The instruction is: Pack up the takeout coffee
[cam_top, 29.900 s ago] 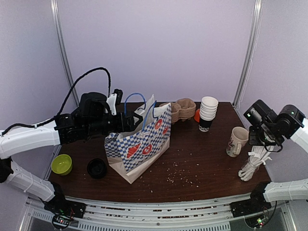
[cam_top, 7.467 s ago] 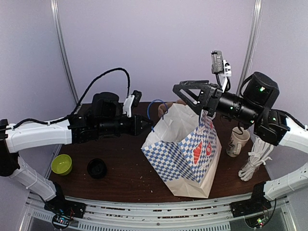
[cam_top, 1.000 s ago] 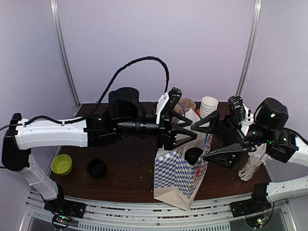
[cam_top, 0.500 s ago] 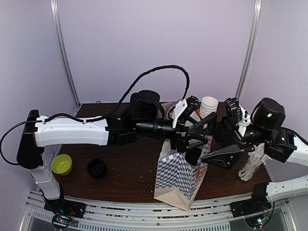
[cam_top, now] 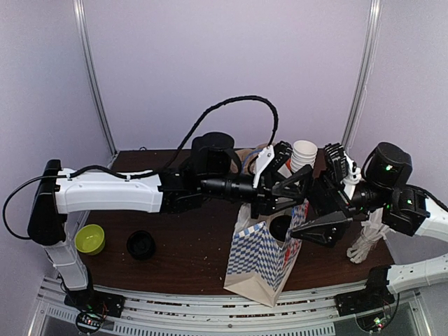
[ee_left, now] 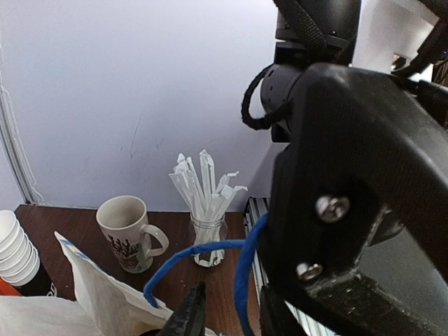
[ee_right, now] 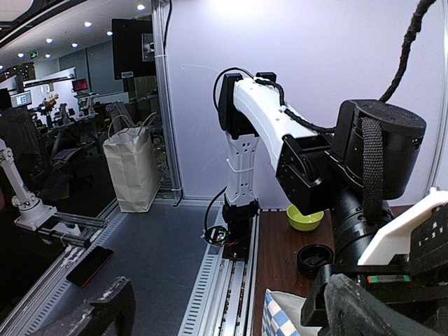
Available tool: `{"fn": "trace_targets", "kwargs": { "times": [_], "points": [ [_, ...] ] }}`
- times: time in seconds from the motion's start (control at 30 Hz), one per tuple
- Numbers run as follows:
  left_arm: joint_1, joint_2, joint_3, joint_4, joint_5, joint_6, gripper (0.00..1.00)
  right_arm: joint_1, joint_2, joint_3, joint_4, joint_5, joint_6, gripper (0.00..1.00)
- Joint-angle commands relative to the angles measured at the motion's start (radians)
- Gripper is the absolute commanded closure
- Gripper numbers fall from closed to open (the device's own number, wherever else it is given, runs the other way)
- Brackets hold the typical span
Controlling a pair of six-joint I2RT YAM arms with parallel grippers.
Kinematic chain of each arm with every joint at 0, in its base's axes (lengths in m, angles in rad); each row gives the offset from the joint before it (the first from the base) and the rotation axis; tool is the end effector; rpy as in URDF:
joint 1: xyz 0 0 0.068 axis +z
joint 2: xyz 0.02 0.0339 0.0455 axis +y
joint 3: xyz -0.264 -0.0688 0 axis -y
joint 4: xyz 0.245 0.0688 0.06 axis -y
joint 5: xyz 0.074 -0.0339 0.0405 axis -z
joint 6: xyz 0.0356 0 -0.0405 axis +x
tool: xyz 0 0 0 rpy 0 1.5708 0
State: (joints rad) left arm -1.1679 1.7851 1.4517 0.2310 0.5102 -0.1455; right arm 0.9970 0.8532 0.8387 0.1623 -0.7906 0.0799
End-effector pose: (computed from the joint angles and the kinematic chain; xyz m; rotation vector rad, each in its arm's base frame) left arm 0.1533 -0.4040 0.3372 1.2626 1.3763 -1.3772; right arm 0.0820 0.1735 0.3834 -1.2939 1.0073 1.4067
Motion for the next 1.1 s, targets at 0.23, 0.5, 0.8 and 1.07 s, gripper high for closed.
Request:
{"fn": "trace_targets", "kwargs": {
  "times": [0.23, 0.5, 0.8, 1.07],
  "points": [
    [0.002, -0.010, 0.007, 0.083, -0.011, 0.024, 1.00, -0.003, -0.017, 0.017, -0.131, 0.014, -0.062, 0.00],
    [0.002, -0.064, -0.054, 0.106, 0.015, 0.071, 1.00, -0.002, -0.055, 0.001, -0.259, 0.042, -0.111, 0.00],
    [0.002, -0.114, -0.083, 0.074, 0.062, 0.125, 1.00, -0.003, -0.068, -0.011, -0.393, 0.075, -0.185, 0.00],
    [0.002, -0.147, -0.112, 0.101, 0.107, 0.157, 1.00, -0.003, -0.048, -0.001, -0.436, 0.073, -0.212, 0.00]
  ]
}}
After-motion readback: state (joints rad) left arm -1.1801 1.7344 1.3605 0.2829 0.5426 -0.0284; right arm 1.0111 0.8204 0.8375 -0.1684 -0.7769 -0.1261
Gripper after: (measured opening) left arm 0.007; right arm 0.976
